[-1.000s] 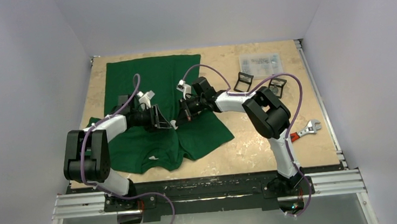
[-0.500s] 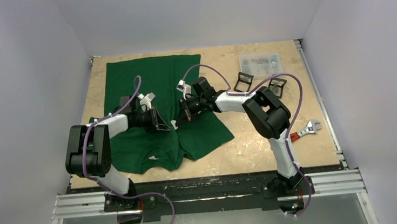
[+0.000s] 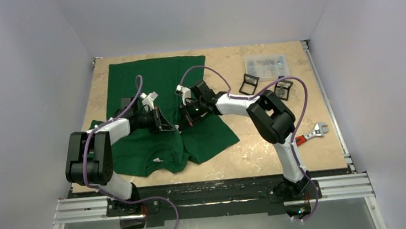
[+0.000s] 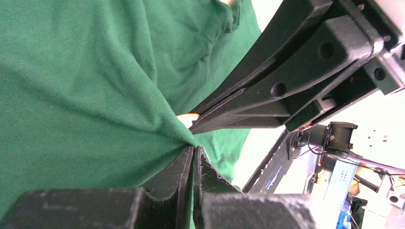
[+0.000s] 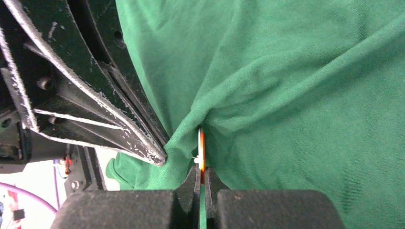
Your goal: Remove the brooch from the garment
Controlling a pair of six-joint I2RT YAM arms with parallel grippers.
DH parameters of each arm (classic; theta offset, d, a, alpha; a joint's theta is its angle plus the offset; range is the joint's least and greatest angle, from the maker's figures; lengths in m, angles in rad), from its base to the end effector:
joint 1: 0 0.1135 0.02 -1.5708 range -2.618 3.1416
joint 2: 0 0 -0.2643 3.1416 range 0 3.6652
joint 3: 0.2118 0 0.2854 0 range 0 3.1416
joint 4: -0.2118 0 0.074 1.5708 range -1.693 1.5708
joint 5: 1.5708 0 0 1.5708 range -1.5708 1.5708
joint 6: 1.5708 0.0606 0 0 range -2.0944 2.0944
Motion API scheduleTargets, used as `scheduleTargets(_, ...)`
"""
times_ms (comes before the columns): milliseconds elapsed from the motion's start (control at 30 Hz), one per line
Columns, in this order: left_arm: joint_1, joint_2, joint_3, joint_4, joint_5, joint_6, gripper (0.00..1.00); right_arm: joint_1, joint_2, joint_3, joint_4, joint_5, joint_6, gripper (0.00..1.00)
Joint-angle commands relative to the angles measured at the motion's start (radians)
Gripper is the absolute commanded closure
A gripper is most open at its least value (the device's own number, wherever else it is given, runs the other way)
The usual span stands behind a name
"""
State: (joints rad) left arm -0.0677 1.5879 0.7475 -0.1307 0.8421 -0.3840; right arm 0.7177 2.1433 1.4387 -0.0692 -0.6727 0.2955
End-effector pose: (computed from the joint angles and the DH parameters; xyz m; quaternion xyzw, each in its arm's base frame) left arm 0.3161 -0.0668 0.1155 -0.0181 0.8801 -0.4409 0.1753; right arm 0.3529 0.3582 0.1158 -0.3075 0.8239 0.4437 0.1727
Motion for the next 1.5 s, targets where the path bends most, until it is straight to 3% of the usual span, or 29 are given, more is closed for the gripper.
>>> scheduleTargets(0,-0.001,-0.051,-0.013,0.071,0.056,-0.027,1.0,0.025,-0.04,0.055,-0.072,0.072,-0.079,1.0)
scheduleTargets(400,0.007,-0.105,-0.033,0.077,0.083,-0.052,1.0,0.029,-0.031,0.121,-0.213,0.254,-0.166,1.0)
scheduleTargets(900,0.012,-0.083,0.013,-0.095,-0.03,0.06,0.98,-0.034,-0.129,0.099,-0.224,0.148,-0.153,1.0)
scheduleTargets(1067,0.012,-0.101,0.036,-0.097,0.02,0.086,0.61,-0.092,-0.176,0.056,-0.163,-0.012,-0.098,1.0)
scheduleTargets(1133,0.012,-0.136,0.046,-0.1,0.057,0.111,0.54,-0.112,-0.199,0.04,-0.141,-0.067,-0.073,1.0)
scheduleTargets(1200,0.012,-0.179,0.057,-0.105,0.077,0.136,0.38,-0.131,-0.226,0.018,-0.105,-0.134,-0.053,1.0)
scheduleTargets(1433,0.013,-0.289,0.131,-0.194,0.199,0.243,0.3,-0.161,-0.333,-0.068,0.002,-0.342,0.007,1.0)
scheduleTargets(1467,0.013,-0.311,0.129,-0.17,0.213,0.231,0.21,-0.162,-0.356,-0.077,0.012,-0.365,0.013,1.0)
